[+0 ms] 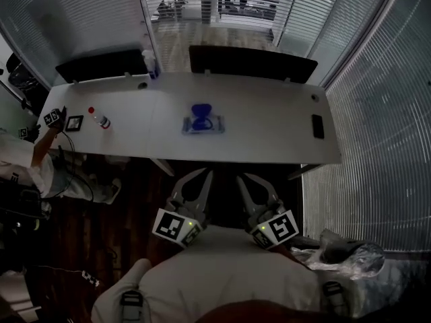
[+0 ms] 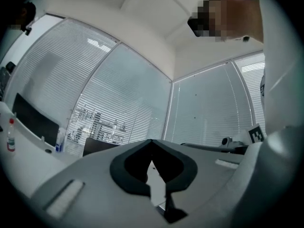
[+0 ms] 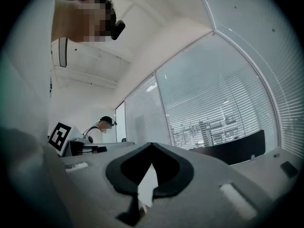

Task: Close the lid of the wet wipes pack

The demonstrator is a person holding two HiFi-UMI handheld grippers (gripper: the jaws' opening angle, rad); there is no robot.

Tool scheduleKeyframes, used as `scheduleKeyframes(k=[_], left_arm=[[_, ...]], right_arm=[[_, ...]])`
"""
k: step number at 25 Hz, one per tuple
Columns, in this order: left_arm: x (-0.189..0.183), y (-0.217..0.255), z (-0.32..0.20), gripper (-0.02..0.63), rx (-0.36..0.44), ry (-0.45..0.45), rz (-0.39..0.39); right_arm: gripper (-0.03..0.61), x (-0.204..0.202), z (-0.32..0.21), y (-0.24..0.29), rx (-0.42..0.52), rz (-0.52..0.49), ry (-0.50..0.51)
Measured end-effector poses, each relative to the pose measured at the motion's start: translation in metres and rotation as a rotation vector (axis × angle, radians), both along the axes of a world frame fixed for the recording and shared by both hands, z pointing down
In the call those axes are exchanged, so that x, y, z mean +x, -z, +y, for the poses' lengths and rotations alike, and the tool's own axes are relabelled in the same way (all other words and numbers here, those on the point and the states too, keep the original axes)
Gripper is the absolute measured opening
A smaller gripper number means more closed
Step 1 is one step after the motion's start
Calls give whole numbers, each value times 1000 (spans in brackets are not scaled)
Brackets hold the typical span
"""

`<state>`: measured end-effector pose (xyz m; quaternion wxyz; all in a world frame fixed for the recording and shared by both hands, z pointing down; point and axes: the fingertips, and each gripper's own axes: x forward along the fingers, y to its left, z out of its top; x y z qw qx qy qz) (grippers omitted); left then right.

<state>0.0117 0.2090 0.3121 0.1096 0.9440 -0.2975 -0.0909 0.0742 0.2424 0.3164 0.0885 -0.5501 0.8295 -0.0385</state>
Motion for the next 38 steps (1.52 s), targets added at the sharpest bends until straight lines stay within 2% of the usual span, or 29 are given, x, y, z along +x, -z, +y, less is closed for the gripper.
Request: scheduleKeyframes(k=[15,22,31,38], left_arm=[[-13,-2,-159,-2,-69,-28,16],[-18,5,-220,-2,-48,-47,23],[-14,6,-261,-2,-14,-62,4],[0,1,-281,-2,-26,-52,-6]], right_arm=[[0,-13,-159,6,-52,38,-37],[0,-18,-220,15,-34,44,-68],[0,-16,-264,15,-6,49,-81],[0,-4,-280,16,26,59,-85]])
